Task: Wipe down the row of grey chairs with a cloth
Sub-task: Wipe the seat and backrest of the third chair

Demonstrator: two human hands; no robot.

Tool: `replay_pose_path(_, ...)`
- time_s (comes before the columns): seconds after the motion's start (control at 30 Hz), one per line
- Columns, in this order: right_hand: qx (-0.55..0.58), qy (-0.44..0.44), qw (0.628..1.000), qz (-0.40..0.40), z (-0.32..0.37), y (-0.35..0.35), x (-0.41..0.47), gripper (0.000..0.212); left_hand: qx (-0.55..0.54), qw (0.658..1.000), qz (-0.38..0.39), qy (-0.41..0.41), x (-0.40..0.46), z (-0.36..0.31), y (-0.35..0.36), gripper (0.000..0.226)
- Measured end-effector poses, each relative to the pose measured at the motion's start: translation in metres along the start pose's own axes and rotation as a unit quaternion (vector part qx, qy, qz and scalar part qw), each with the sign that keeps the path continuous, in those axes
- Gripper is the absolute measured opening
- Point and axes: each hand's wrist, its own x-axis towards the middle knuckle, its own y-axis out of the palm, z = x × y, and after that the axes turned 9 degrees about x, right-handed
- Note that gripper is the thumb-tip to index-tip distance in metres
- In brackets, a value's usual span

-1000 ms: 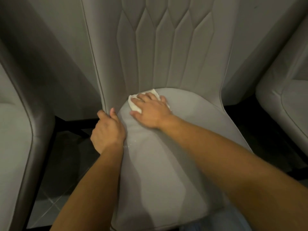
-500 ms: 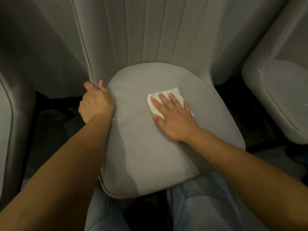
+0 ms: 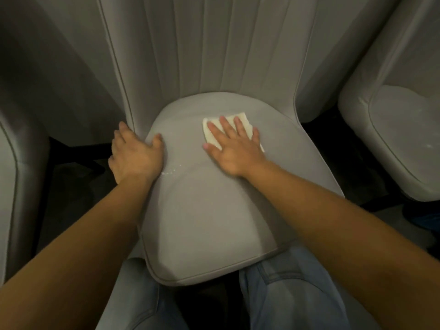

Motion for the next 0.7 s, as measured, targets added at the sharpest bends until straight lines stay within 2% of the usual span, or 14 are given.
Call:
replay_pose_path(0.13, 0.007, 0.025, 1.0, 0.002, 0.007, -0.01, 0.064, 0.071, -0.037, 0.992, 0.117, -0.032, -0.009, 0.01, -0.005, 0.105)
replay_pose_path(0.23, 0.013, 0.037, 0.999, -0.016, 0.012, -0.011, 0.088, 0.07, -0.092, 0.979, 0.172, -0.062, -0.018, 0.021, -0.007, 0.096)
replay_pose_path(0.33, 0.014, 0.044, 0.999, -0.018, 0.014, -0.014, 0.098, 0.069, -0.146, 0.971, 0.168, -0.087, -0.037, 0.033, -0.003, 0.078)
replay_pose_path(0.47, 0.007, 0.037, 0.999, -0.013, 0.011, -0.014, 0.1, 0.068, -0.18, 0.964, 0.16, -0.109, -0.041, 0.034, -0.003, 0.073)
replay_pose_path(0.6, -0.003, 0.013, 1.0, 0.023, 0.009, -0.02, 0.085, 0.068, -0.113, 0.983, 0.106, -0.1, -0.046, 0.03, 0.001, 0.074)
replay_pose_path(0.7, -0.026, -0.028, 0.998, 0.054, 0.008, -0.015, 0.043, 0.065, -0.105, 0.984, 0.086, -0.112, -0.05, 0.031, 0.002, 0.078)
